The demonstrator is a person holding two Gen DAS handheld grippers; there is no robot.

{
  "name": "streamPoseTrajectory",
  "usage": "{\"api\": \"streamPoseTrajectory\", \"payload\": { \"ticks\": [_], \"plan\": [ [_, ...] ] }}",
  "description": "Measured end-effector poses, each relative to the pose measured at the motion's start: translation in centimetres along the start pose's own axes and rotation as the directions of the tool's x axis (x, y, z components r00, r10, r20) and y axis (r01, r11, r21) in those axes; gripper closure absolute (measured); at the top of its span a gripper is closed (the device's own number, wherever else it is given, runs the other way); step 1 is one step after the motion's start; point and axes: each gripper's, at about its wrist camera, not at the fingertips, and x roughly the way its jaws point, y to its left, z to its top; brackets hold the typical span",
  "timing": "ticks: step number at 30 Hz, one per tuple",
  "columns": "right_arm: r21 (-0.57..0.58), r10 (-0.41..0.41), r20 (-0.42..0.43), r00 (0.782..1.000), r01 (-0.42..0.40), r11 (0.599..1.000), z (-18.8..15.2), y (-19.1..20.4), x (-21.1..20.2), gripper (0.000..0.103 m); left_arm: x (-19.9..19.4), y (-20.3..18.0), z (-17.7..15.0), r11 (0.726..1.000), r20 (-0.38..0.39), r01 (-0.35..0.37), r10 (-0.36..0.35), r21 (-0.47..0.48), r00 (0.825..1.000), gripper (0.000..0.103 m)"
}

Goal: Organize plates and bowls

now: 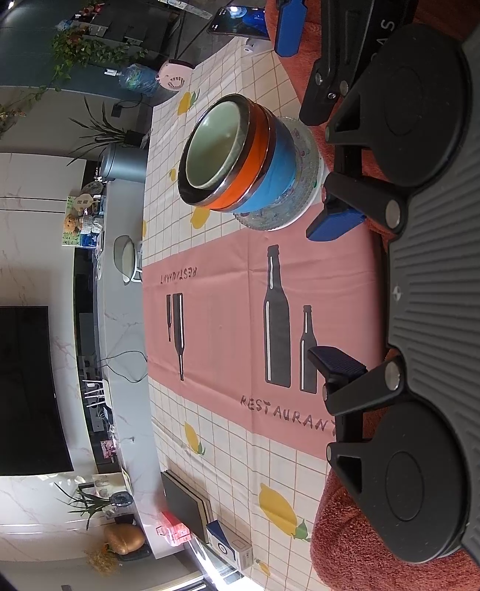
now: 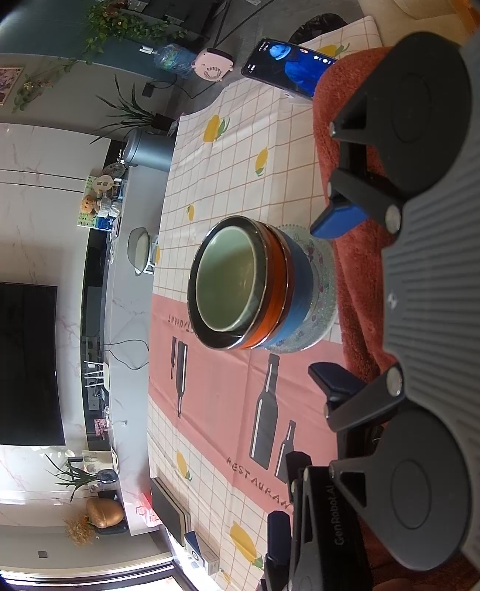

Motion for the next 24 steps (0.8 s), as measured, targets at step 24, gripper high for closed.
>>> {"api": "streamPoseTrajectory", "payload": {
  "ticks": [24],
  "plan": [
    [-0.023, 0.014, 0.003, 1.000, -0.013, 1.000, 0.49, 0.39, 0.20, 0.030, -0.14, 0.52, -0.07, 1.000, 0.003, -0.006, 0.006, -0.009, 1.000, 0.026]
  ]
}}
